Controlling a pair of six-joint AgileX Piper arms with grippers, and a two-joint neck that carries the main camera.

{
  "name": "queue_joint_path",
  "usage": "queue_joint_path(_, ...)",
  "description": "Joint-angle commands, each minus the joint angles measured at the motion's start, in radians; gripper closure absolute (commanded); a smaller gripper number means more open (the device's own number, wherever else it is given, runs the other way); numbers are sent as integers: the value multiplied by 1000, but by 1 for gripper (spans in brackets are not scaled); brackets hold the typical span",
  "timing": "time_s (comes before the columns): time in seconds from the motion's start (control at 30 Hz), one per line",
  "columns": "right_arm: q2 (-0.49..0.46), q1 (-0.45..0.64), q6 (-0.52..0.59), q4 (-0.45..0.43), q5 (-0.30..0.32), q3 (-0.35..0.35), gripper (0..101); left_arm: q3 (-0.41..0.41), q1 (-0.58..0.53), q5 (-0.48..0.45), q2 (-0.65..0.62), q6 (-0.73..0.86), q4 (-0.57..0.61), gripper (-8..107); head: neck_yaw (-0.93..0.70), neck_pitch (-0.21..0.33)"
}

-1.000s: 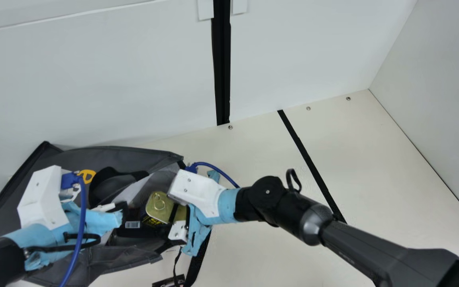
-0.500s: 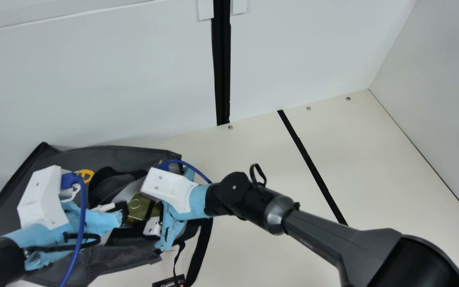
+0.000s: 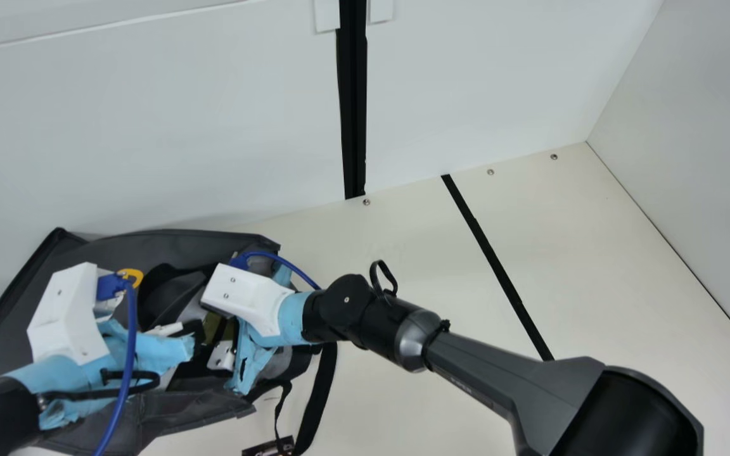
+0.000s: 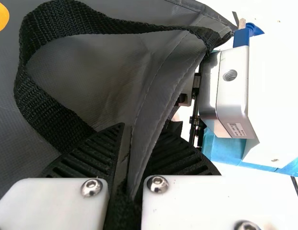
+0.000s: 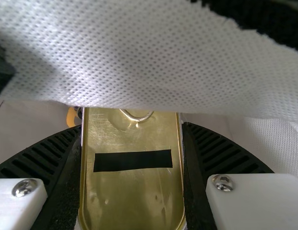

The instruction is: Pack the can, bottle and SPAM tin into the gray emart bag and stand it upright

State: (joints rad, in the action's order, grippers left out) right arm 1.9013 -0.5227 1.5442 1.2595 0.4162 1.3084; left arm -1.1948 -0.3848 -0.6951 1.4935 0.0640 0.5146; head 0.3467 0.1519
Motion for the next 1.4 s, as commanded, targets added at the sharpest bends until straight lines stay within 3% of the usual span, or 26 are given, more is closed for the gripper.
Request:
queue_joint_path(0.0,-8,2,-5,-4,-6,-3,65,0,0,0,0,0,0,107,2,23)
queue_joint_path(0.6,-99,26,-13,10,0,-71,6,0,0,0,0,0,0,107,2,23)
queue_joint_path(1.37,-303,107,17,36,80,-238,6,0,0,0,0,0,0,107,2,23)
